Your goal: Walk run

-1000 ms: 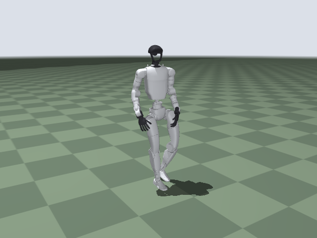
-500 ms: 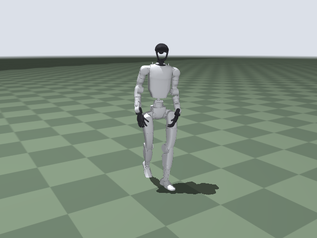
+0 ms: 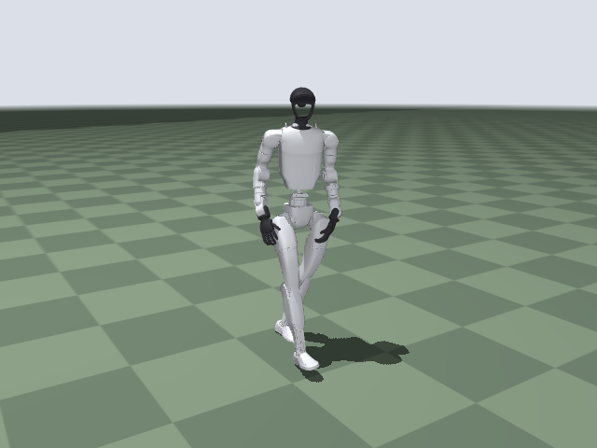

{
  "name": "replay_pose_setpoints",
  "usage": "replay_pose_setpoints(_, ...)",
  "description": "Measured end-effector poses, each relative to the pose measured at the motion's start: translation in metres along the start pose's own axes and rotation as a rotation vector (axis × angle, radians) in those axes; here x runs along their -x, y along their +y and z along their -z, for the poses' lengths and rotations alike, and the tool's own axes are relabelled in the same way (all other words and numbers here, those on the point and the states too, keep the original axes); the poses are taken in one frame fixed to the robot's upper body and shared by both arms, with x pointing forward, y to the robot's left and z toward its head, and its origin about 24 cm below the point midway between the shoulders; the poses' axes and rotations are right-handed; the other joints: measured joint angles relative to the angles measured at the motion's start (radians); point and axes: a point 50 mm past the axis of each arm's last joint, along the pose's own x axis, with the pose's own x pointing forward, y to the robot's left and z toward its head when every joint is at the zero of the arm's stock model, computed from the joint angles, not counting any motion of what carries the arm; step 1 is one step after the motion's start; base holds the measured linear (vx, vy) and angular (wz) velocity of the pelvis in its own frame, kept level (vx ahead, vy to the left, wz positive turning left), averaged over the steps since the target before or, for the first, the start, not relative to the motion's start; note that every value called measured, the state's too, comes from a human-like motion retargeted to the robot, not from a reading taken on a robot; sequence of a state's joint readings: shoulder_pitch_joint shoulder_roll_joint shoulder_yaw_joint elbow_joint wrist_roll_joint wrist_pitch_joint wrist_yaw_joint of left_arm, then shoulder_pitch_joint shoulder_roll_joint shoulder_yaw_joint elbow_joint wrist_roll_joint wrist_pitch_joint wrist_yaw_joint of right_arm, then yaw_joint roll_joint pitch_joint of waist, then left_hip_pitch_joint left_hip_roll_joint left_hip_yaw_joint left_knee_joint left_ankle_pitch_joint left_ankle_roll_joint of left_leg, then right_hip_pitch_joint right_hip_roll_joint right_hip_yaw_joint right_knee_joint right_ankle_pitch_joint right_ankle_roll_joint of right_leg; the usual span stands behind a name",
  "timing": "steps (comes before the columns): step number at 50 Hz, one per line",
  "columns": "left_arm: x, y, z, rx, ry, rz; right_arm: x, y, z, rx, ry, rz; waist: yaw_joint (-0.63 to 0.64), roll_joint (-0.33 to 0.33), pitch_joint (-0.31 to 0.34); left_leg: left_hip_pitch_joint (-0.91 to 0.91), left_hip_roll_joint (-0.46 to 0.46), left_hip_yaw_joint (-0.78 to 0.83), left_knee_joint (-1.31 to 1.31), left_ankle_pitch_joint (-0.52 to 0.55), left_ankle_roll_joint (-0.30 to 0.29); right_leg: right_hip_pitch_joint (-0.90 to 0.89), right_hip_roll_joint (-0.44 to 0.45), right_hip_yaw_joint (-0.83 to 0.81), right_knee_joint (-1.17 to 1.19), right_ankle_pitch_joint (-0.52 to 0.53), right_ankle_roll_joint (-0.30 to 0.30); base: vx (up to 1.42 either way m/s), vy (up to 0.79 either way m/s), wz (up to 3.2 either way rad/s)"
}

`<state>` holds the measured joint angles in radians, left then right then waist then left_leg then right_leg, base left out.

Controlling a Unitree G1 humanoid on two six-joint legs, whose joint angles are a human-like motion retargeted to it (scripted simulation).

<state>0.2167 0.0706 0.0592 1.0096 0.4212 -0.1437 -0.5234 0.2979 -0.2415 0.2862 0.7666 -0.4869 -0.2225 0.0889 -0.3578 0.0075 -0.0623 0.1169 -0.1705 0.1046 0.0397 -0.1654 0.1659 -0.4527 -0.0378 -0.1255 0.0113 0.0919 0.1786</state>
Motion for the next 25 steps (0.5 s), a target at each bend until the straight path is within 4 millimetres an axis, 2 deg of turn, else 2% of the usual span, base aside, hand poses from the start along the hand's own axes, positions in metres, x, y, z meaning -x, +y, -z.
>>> replay_pose_setpoints(2,0.000,-0.001,0.002,0.006,0.002,-0.006,0.000,0.001,0.001,0.008,0.014,-0.019,0.000,0.002,-0.007,0.023,0.003,-0.007,0.010,-0.012,-0.009,-0.001,-0.003,-0.052,-0.024,-0.012,0.011,0.72,-0.28,0.31)
replay_pose_setpoints(5,-0.001,-0.003,0.004,0.016,0.011,0.001,-0.001,0.000,0.000,0.000,0.010,-0.032,-0.008,0.008,-0.023,0.045,0.011,-0.015,0.037,-0.005,-0.033,0.007,0.024,-0.002,0.019,0.020,-0.113,0.73,-0.29,0.43)
replay_pose_setpoints(7,-0.001,-0.007,0.007,0.018,0.031,0.019,0.000,-0.001,0.000,-0.043,0.013,-0.006,-0.044,0.025,-0.036,0.059,0.030,-0.048,0.071,0.037,-0.064,0.031,0.028,-0.029,0.020,0.059,-0.149,0.75,-0.28,1.12)
replay_pose_setpoints(10,-0.002,-0.008,0.011,0.040,0.049,0.027,-0.001,0.006,0.000,-0.120,0.019,-0.003,-0.077,0.052,-0.063,0.053,0.076,-0.055,0.157,0.195,-0.148,0.076,0.042,0.022,0.020,0.082,-0.167,0.82,-0.40,0.84)
replay_pose_setpoints(12,-0.004,-0.011,0.009,0.045,0.051,0.031,0.000,0.010,0.004,-0.141,0.050,-0.062,-0.058,0.052,-0.073,0.024,0.094,-0.051,0.263,0.373,-0.221,0.121,0.037,0.026,0.020,0.050,-0.175,0.79,-0.35,0.40)
replay_pose_setpoints(14,-0.006,-0.012,0.004,0.024,0.033,0.018,0.001,0.005,0.009,-0.103,0.082,-0.097,-0.061,0.024,-0.076,-0.030,0.103,-0.031,0.419,0.500,-0.281,0.170,0.004,-0.011,0.018,0.025,-0.192,0.71,-0.31,0.46)
replay_pose_setpoints(15,-0.007,-0.010,-0.001,-0.004,0.017,0.005,0.001,0.000,0.010,-0.068,0.091,-0.096,-0.060,0.004,-0.077,-0.063,0.104,-0.005,0.507,0.542,-0.299,0.193,-0.016,-0.049,0.019,0.014,-0.202,0.62,-0.30,0.14)
replay_pose_setpoints(16,-0.005,-0.004,-0.005,-0.070,0.005,-0.014,0.002,-0.004,0.011,-0.021,0.092,-0.088,-0.053,-0.010,-0.079,-0.096,0.108,0.016,0.578,0.571,-0.297,0.208,-0.013,-0.016,0.023,-0.003,-0.216,0.57,-0.30,0.03)
replay_pose_setpoints(17,-0.003,0.002,-0.010,-0.140,-0.008,-0.036,0.002,-0.007,0.012,0.024,0.093,-0.086,-0.049,-0.022,-0.080,-0.129,0.114,0.033,0.645,0.573,-0.290,0.223,-0.011,0.004,0.025,-0.018,-0.227,0.54,-0.31,0.07)
replay_pose_setpoints(20,0.006,0.019,-0.025,-0.331,-0.054,-0.113,0.002,-0.005,0.013,0.101,0.104,-0.131,-0.040,-0.049,-0.072,-0.233,0.154,0.073,0.781,0.419,-0.230,0.273,-0.007,-0.035,0.024,-0.047,-0.254,0.52,-0.33,-0.02)
replay_pose_setpoints(22,0.008,0.022,-0.030,-0.353,-0.093,-0.147,0.002,0.000,0.014,0.077,0.115,-0.171,-0.001,-0.065,-0.064,-0.293,0.158,0.091,0.776,0.345,-0.210,0.302,0.009,-0.007,0.023,-0.064,-0.265,0.52,-0.31,-0.70)
replay_pose_setpoints(25,0.008,0.020,-0.036,-0.294,-0.146,-0.162,0.003,0.007,0.016,0.018,0.119,-0.183,0.042,-0.064,-0.051,-0.374,0.169,0.116,0.683,0.221,-0.190,0.334,0.046,-0.004,0.020,-0.088,-0.285,0.47,-0.24,-0.55)
